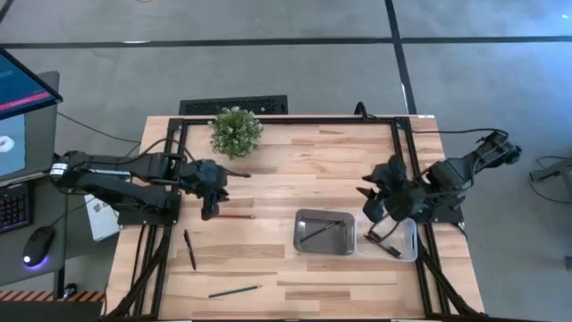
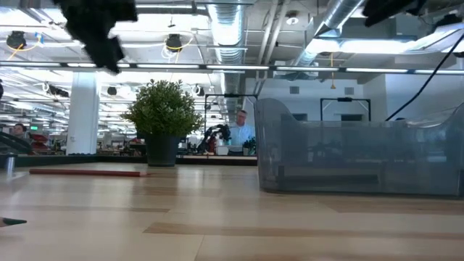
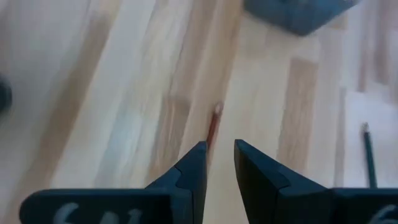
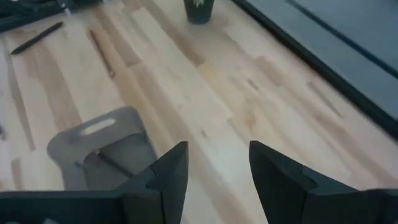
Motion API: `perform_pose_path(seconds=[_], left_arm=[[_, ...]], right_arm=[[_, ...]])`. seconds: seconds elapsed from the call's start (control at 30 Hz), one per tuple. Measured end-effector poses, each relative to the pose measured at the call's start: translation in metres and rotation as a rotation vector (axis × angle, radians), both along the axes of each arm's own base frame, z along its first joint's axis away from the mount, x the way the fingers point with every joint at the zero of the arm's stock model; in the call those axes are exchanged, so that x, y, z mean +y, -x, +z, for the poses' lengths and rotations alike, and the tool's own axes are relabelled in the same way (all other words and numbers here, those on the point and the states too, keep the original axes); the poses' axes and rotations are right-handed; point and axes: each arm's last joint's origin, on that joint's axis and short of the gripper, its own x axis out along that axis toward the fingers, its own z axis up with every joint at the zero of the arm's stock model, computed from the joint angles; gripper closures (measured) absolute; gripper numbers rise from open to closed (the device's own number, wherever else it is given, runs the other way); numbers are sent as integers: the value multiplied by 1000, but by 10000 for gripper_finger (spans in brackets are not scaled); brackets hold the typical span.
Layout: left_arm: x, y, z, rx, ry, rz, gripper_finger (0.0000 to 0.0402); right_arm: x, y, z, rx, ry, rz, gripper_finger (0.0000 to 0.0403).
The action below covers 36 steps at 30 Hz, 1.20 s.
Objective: Sort pens & pencils
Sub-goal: Put the black pen into the transparent bin
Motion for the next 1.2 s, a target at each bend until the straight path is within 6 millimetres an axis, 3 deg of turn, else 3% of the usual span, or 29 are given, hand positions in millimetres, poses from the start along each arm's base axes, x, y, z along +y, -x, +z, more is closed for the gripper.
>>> perform_pose_path(seconds=[0.17,0.3,0.43,0.63,0.73,1.0,1.2], left_arm=[[-13,19,-17,171,-2,-48,331],[-25,33,-22,305,-33,-166,331],[-38,38,-22,343,34,-170,331],[-60,46,-22,355,60,-492,331],[-69,49,-24,374,62,-572,331],[-90,45,-48,517,66,-521,331],[-95,45,-67,666,5,-506,331]], right_arm=[[-11,-11,4,-15,59,20,211],[-21,-19,7,-36,88,10,212],[-29,-23,9,-56,91,-29,215],[-39,-25,10,-64,90,-84,214],[-42,-26,10,-69,89,-101,213],[-44,-28,11,-82,86,-109,215],[-44,-28,11,-76,93,-101,215]])
